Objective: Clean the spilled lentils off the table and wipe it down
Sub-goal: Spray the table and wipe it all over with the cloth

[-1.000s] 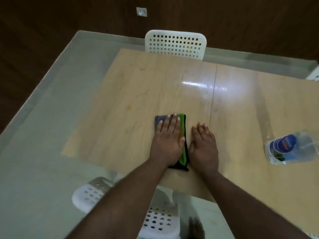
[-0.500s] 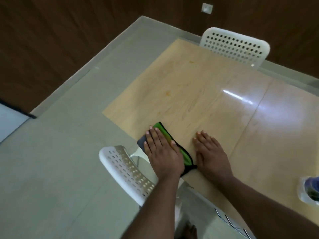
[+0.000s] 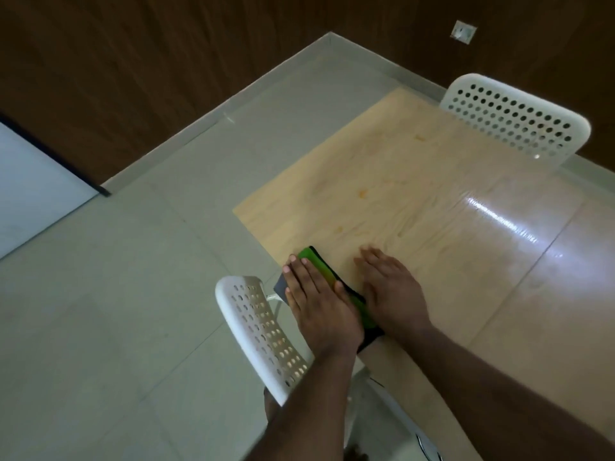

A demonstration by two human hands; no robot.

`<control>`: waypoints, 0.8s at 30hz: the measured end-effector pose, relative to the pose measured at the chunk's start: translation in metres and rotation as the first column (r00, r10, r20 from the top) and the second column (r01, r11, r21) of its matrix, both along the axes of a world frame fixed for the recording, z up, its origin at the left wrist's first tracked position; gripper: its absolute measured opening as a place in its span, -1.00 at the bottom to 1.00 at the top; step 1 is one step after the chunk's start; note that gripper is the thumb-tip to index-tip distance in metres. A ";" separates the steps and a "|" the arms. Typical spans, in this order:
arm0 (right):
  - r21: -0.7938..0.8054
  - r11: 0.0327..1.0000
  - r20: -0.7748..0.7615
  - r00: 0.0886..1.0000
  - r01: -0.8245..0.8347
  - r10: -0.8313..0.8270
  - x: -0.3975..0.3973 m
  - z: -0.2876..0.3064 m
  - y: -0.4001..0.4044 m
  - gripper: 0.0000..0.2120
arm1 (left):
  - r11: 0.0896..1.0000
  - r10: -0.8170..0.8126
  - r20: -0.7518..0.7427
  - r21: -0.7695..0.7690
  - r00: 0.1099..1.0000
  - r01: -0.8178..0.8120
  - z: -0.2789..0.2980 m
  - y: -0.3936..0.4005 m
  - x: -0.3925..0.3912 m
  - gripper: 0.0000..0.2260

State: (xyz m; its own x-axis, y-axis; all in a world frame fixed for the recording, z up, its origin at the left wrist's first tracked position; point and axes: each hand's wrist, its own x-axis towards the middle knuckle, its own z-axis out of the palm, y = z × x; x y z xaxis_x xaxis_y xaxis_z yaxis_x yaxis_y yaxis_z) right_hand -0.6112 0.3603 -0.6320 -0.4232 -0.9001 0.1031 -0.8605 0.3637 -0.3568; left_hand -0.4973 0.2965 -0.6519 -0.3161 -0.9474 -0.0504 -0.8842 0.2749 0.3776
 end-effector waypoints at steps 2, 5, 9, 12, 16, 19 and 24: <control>0.011 0.994 0.049 0.993 -0.109 0.109 -0.008 0.002 -0.050 -0.50 | 1.000 0.030 -0.008 0.007 1.000 -0.030 -0.007 -0.026 -0.005 -0.36; -0.024 0.979 0.095 0.974 -0.202 0.204 -0.019 -0.006 -0.102 -0.46 | 0.997 0.076 0.032 -0.005 0.997 -0.076 -0.014 -0.091 -0.010 -0.35; -0.023 0.966 0.013 0.966 -0.258 0.258 -0.021 -0.022 -0.121 -0.57 | 0.994 0.109 0.072 -0.032 0.991 -0.107 -0.019 -0.148 -0.010 -0.35; 0.012 0.968 0.000 0.968 -0.251 0.251 -0.015 -0.014 -0.117 -0.54 | 0.996 0.081 0.059 -0.042 0.995 -0.079 -0.010 -0.111 -0.004 -0.35; 0.084 0.961 -0.013 0.964 -0.264 0.266 -0.016 -0.001 -0.128 -0.45 | 1.000 0.012 0.020 -0.022 1.000 -0.011 -0.006 -0.072 0.007 -0.36; 0.075 0.948 -0.022 0.950 -0.309 0.311 -0.016 -0.003 -0.149 -0.45 | 0.999 0.006 0.011 -0.032 1.000 -0.005 -0.010 -0.085 0.006 -0.37; -0.027 0.948 -0.015 0.949 -0.316 0.316 -0.018 -0.019 -0.159 -0.54 | 0.997 0.027 0.044 -0.068 0.999 -0.024 -0.021 -0.167 -0.001 -0.36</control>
